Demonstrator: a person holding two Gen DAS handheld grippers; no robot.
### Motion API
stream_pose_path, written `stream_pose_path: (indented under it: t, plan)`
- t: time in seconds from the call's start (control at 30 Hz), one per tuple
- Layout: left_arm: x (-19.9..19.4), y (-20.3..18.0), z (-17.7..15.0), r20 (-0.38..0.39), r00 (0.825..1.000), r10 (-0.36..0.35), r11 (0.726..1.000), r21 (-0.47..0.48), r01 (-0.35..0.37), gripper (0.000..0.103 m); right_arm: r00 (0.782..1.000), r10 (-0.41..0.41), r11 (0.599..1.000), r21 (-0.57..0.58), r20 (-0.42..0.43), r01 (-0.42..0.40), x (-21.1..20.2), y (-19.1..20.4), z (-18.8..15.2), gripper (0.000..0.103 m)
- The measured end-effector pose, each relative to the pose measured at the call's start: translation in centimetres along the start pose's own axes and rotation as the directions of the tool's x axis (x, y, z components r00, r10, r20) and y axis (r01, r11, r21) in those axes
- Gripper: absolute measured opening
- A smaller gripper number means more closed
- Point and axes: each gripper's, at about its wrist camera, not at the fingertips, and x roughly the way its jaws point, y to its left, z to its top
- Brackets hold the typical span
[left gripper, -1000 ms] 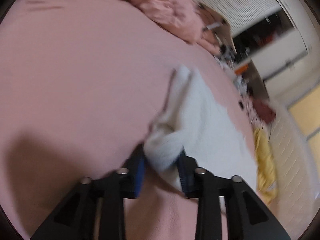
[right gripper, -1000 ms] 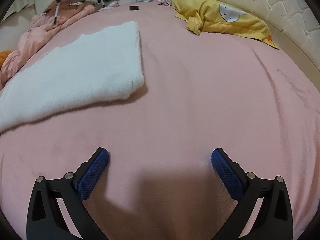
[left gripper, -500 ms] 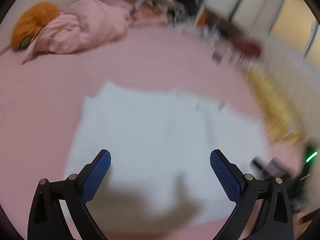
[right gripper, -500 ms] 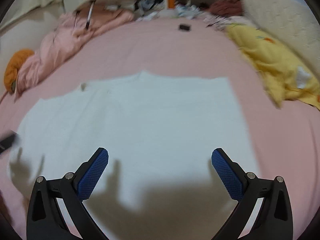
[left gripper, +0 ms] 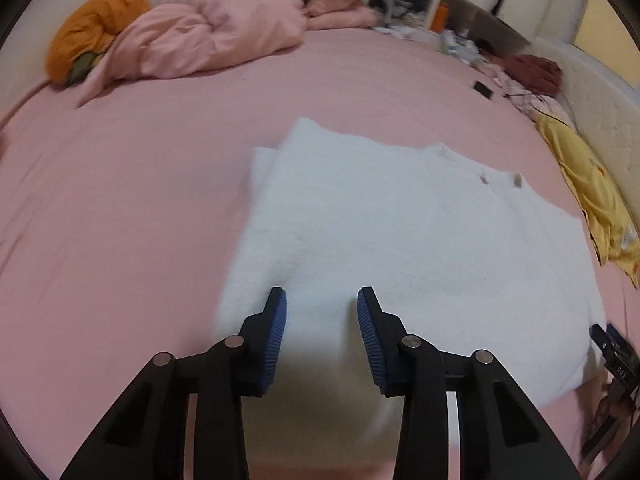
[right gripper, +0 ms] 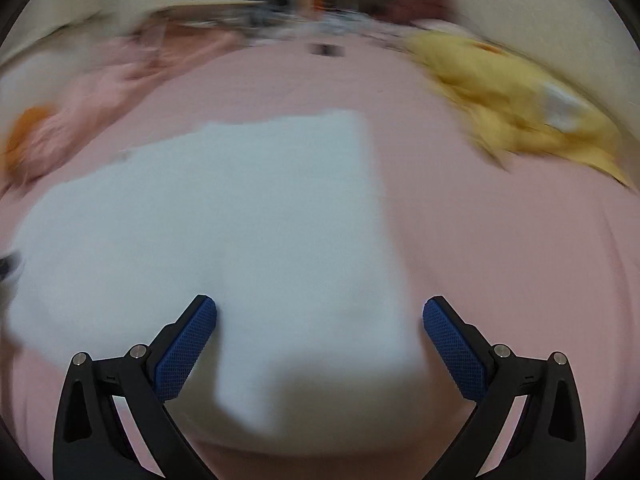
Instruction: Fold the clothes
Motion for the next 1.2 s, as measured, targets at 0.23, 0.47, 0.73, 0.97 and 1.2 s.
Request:
stream_pose_path:
  t: [0.23,0.47,0.73,0.97,1.2]
  plan:
    - [0.7,-5.6,-3.0,-0.056,0.997,-0.060,0.982,0.179,0.069,0.083,0.978,0.205,0.969,-0.148,0.047,-0.196,-2.3,6.4,-1.1,0.103]
    - [0.6,-0.9,-3.0,-0.101,0.989,-0.112,0.985,0.120,0.123,0.059,0.957,0.289,0.939,-0.195,-0.005,-0.285,-1.7,4.0,-3.3,0.102]
    - [0.1,4.9,10.1,0.015,0.965,-0.261,0.965,-0.009,0.261,0.092,0.941,0.331,0.932,-0.176,0.065,-0.316,-0.3,-1.3,9.0,0.103]
    - [9.0,4.4,14.5,-0.168,0.895,-0.412,0.911,-0.094,0.402,0.092,0.923,0.354,0.931,-0.039,-0.152,-0.363,8.3,-3.1,15.3,0.103]
    - [13.2,4.0,12.6,-0.257,0.906,-0.335,0.942,-0.111,0.317,0.043,0.895,0.363,0.929,0.033,-0.260,-0.367,12.7,-1.2,15.8,0.088]
